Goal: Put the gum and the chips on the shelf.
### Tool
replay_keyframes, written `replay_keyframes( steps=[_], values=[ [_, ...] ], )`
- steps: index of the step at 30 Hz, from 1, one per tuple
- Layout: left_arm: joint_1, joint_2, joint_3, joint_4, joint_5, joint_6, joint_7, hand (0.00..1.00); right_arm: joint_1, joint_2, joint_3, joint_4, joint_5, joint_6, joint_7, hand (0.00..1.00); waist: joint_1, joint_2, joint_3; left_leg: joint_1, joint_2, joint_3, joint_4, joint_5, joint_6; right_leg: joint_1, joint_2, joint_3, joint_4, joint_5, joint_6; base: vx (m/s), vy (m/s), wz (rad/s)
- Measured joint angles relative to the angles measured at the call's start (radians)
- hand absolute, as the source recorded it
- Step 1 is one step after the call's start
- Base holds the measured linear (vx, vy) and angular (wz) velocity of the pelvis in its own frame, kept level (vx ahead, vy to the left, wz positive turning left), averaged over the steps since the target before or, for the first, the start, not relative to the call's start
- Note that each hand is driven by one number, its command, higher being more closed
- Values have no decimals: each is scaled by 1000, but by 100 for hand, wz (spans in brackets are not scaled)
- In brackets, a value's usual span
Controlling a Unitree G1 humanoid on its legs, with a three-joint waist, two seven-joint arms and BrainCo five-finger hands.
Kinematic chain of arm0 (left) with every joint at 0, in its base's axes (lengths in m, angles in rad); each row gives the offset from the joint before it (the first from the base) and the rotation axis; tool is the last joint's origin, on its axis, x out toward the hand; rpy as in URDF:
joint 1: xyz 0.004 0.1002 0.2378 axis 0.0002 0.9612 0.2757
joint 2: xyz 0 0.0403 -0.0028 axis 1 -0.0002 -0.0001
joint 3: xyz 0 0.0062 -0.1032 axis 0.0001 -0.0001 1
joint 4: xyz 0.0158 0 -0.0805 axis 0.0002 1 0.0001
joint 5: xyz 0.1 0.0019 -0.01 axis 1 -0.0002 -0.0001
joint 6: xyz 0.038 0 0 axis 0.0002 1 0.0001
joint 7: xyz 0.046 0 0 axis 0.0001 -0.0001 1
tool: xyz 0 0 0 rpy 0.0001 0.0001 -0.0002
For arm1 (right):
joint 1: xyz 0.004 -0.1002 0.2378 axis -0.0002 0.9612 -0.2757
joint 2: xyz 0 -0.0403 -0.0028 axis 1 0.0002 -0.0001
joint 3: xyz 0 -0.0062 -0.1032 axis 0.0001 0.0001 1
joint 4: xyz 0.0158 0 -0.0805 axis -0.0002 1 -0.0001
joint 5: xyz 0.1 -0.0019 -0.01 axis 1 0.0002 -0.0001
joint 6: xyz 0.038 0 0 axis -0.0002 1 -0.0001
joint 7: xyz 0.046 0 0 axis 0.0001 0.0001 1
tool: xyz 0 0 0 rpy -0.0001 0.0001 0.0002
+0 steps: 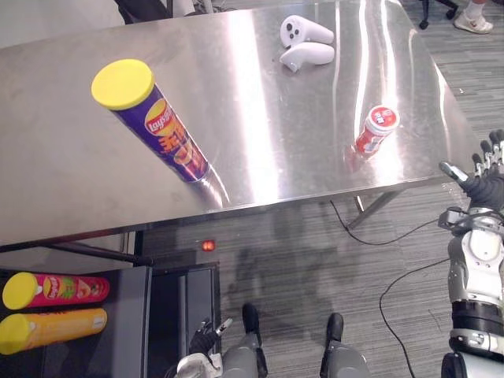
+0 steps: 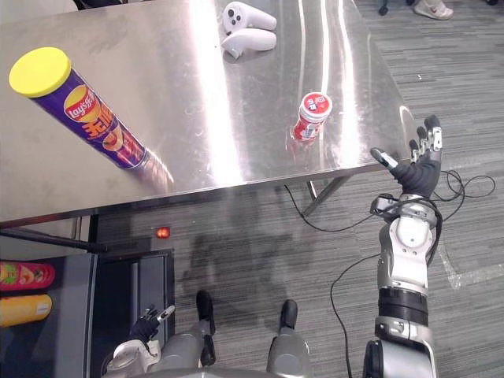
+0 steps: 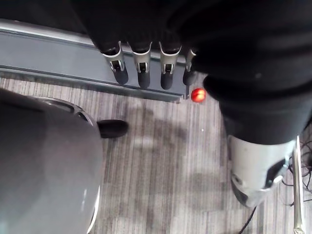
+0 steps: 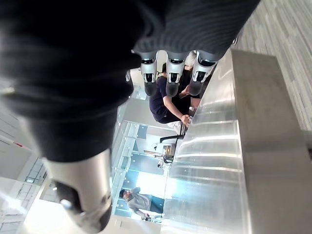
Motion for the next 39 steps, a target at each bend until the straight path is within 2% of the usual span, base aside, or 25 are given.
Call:
replay_keyframes(
  steps=[12,14,21,26,39],
  values=[
    [-16,1,-5,-3,0,-8,2,0,-32,0,57,-9,0,0,21,0,3,-1,30,-18,-2,-28,0,12,2,0,0,-23,-1,4,6,3,3,6],
    [-21,1,-5,-10,0,-9,2,0,-67,0,82,-8,0,0,21,0,4,2,47,-19,-1,-28,0,16,4,0,2,-22,-7,18,5,0,0,0],
    [-32,0,-5,-9,0,-6,11,0,-128,-2,87,1,-1,2,17,0,16,2,49,-33,0,-31,-1,21,12,-9,3,-16,-20,52,-7,-11,20,0],
    [-36,0,-5,-13,0,-6,23,0,-201,-43,114,10,-3,2,13,0,20,2,49,-54,3,-41,-4,33,13,-25,6,-17,-18,53,-8,-20,10,5],
    [-36,-2,-6,-30,0,-6,25,0,-307,-82,158,69,-10,6,-2,0,25,1,50,-82,34,-58,-8,66,-6,-38,38,-17,-26,52,-9,-20,-8,1]
  ],
)
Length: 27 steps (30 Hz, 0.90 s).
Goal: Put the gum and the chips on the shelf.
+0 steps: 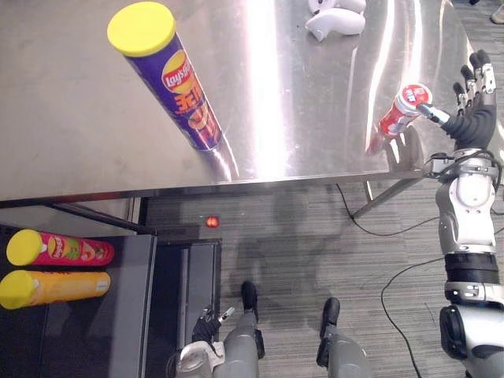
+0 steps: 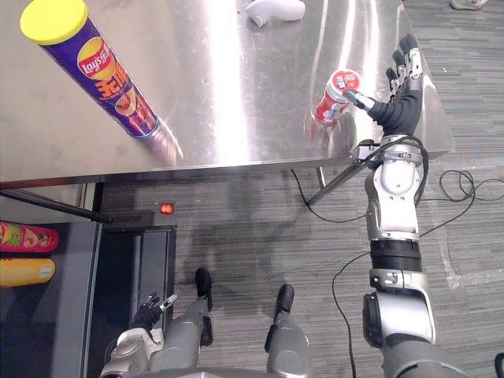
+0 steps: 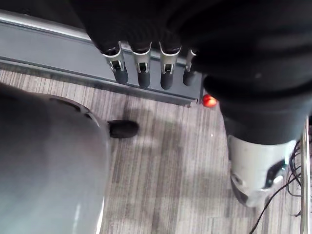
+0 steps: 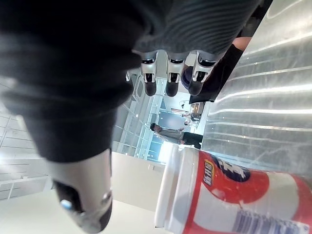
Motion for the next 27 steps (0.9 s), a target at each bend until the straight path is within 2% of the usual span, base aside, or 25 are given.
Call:
replay_keyframes(
  steps=[4,7,18,27],
  values=[
    [-1,1,-2,-1,-1,0,0,0,-10,-2,9,23,0,16,0,0,1,-3,2,-7,7,0,-1,11,-10,-2,9,0,-11,-10,-12,-54,-17,-2],
    [-5,8,-3,-2,-2,-1,0,0,-10,-2,13,40,-1,17,0,0,2,-14,8,-8,23,-2,-1,20,-17,-3,24,0,-10,-19,-24,-43,-34,-3],
    [-19,29,-21,-9,-2,-1,-1,0,-11,-2,28,53,-2,24,3,0,4,-38,19,-25,33,-8,-1,31,-17,-16,34,-5,-13,-11,-13,12,-10,1],
    [-25,29,-22,-8,-2,0,0,0,-25,-2,37,93,-3,29,2,0,10,-38,19,-38,38,-26,-1,37,-19,-19,40,-19,-14,-11,-14,-1,-1,4]
  ],
)
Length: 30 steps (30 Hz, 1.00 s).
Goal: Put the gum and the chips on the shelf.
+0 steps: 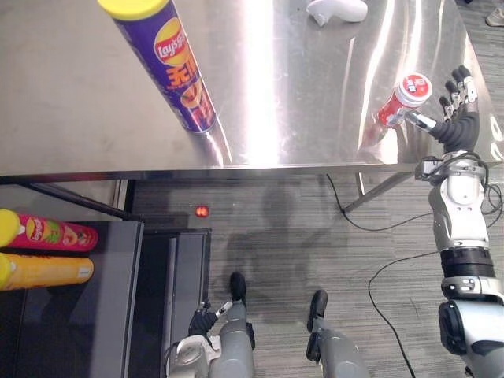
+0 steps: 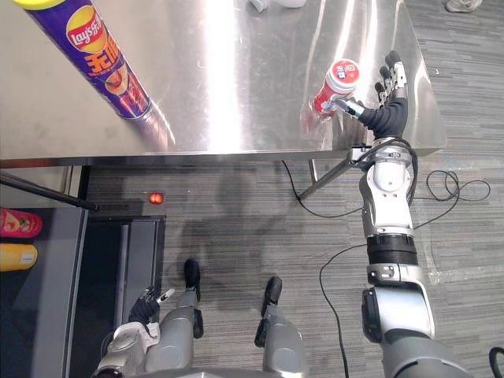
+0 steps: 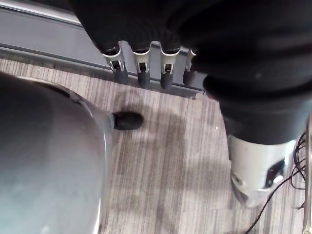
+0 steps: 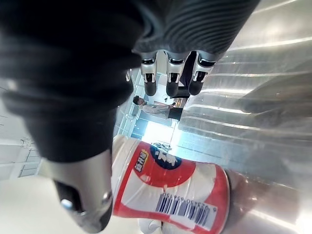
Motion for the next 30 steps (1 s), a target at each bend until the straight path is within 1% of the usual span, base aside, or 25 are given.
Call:
replay_keyframes(
  steps=[10,11,14,18,23,30],
  values=[
    [-5,6,-17,0,0,0,0,0,-51,0,11,23,-1,4,-1,0,7,0,0,-6,3,-2,0,0,-1,1,5,-5,-12,0,0,3,-1,1],
    [-6,6,-17,0,0,0,0,0,-59,0,11,37,-1,6,-2,100,9,0,0,-9,3,-5,0,0,-1,1,6,-8,-13,0,0,25,-6,7],
    [-13,6,-17,1,0,0,1,0,-65,0,14,44,-1,7,-3,100,19,0,0,-18,3,-13,0,1,-1,-2,7,-15,-15,0,0,26,-3,7],
    [-16,6,-17,0,0,0,3,0,-102,1,39,79,-3,14,-7,100,24,-2,1,-21,2,-21,0,1,-2,0,6,-22,-15,0,0,9,4,6],
    [-23,6,-20,0,0,0,9,0,-125,3,40,108,-38,17,-11,100,43,-3,2,-23,2,-25,0,1,-2,0,6,-25,-15,0,0,0,2,1],
    [-24,7,-26,-1,0,0,11,0,-126,16,41,108,-39,12,-8,100,45,-5,3,-24,0,-27,0,2,-2,0,5,-27,-15,0,0,0,0,0]
  ],
)
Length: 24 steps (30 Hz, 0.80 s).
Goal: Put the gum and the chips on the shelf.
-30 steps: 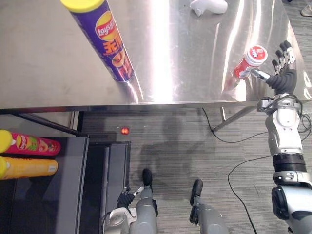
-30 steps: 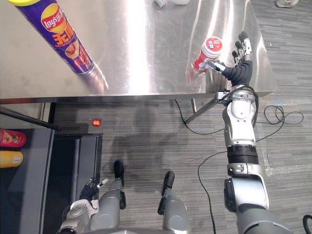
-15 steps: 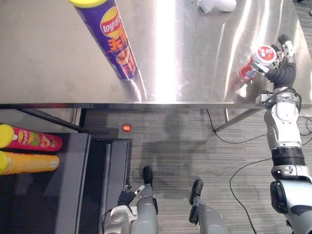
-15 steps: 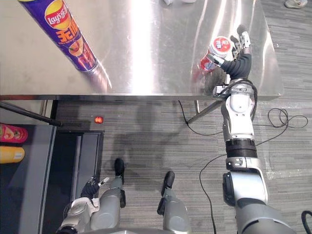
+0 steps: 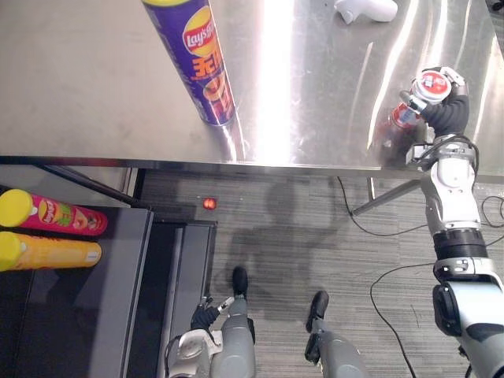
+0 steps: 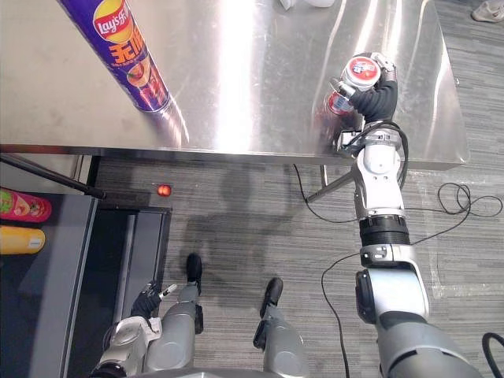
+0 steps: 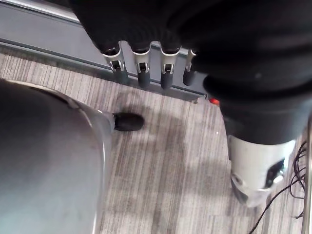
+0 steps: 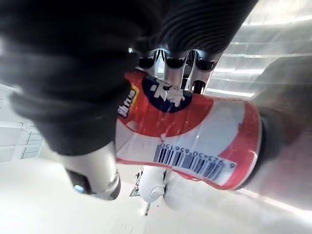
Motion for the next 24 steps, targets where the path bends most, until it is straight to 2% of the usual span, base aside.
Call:
replay_keyframes(
  steps=[4,10,15,17,24],
  values=[
    [0,0,1,0,0,0,1,0,12,2,7,-23,-1,0,5,100,0,-1,0,0,0,0,0,0,0,1,0,-1,-1,0,0,0,0,0],
    [0,-1,11,-1,3,6,6,0,100,38,6,-150,-38,4,5,100,-5,-7,-1,15,1,3,2,0,0,17,1,0,-7,0,0,0,0,0],
    [4,0,37,0,7,9,7,0,195,45,-20,-317,-35,5,12,100,-8,-27,-6,42,6,16,0,-3,-4,38,5,12,-14,1,-1,-1,-1,-8],
    [10,0,50,0,10,11,5,0,250,49,-49,-399,-21,-8,32,100,-10,-41,-14,52,10,28,0,-6,-8,40,7,23,-14,1,-2,-2,-6,-16],
    [46,5,78,1,24,23,-9,0,438,87,-113,-547,12,-21,88,100,-45,-72,-56,89,12,52,0,-19,-17,62,7,47,-16,1,-1,14,-5,-11]
  ],
)
